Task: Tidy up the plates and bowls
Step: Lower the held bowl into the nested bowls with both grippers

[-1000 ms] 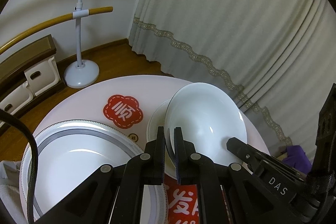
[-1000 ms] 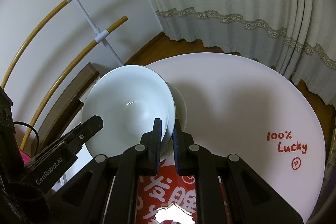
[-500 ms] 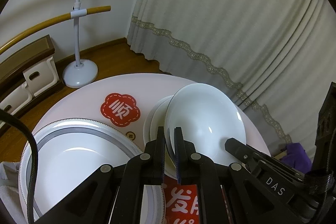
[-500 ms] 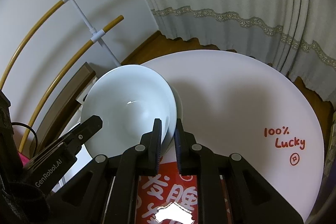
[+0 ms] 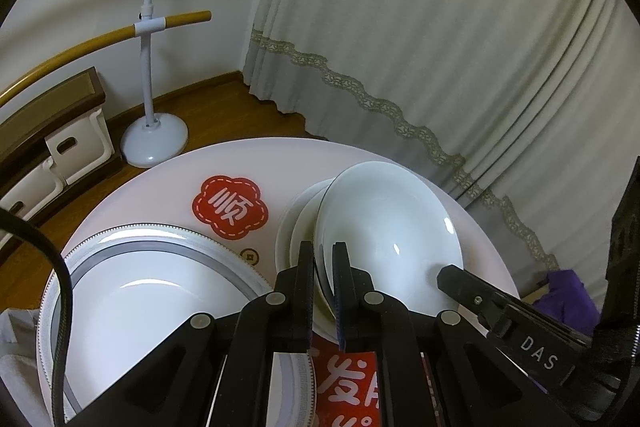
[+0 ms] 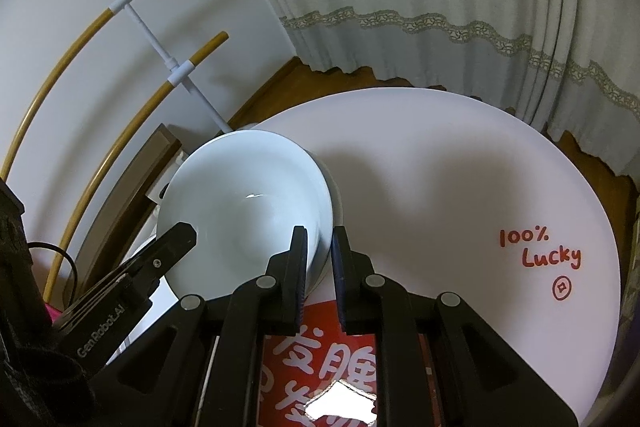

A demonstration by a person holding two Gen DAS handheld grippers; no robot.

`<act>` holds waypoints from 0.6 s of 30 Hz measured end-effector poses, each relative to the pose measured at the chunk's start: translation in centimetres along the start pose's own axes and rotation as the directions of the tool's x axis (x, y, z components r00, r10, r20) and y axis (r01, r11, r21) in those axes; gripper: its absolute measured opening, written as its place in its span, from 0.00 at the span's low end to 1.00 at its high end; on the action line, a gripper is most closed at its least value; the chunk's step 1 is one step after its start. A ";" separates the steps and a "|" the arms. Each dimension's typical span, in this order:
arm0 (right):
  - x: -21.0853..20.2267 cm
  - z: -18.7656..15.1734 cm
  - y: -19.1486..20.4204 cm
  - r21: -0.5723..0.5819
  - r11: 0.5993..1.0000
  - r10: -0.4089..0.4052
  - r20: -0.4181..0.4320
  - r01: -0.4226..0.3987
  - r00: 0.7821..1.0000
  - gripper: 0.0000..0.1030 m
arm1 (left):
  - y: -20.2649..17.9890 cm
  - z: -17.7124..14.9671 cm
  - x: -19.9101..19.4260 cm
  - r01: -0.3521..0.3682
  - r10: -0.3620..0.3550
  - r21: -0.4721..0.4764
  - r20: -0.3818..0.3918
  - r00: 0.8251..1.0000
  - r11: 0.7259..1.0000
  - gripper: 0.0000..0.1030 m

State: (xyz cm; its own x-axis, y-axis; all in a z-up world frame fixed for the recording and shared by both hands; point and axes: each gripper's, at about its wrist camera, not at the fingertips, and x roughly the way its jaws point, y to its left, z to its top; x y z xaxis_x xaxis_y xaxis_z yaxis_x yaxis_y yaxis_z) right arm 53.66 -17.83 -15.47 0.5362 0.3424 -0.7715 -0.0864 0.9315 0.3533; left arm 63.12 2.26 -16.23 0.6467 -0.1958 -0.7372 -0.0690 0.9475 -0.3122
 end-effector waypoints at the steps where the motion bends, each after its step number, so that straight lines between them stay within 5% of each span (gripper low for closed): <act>1: -0.1 0.0 0.0 0.000 1.000 0.001 0.001 -0.001 1.000 0.14 | 0.0 0.0 0.0 0.000 0.000 0.001 0.000 1.000 1.000 0.05; 12: -1.2 -0.4 -0.9 0.044 0.999 -0.029 0.029 0.028 0.999 0.17 | -0.2 -0.1 -0.4 0.004 -0.004 0.006 0.004 1.000 1.000 0.06; 18: 0.1 -0.6 -2.0 0.117 0.992 0.045 -0.013 -0.043 0.999 0.22 | -0.3 -0.1 -0.4 0.002 -0.002 0.009 0.003 1.000 1.000 0.06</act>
State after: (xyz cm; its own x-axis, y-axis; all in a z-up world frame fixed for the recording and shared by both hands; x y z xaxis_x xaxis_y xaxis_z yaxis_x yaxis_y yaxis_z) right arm 53.37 -19.57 -16.62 0.5210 0.3851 -0.7618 -0.0107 0.8953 0.4453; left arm 62.85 2.07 -15.90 0.6493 -0.1970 -0.7346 -0.0611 0.9492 -0.3086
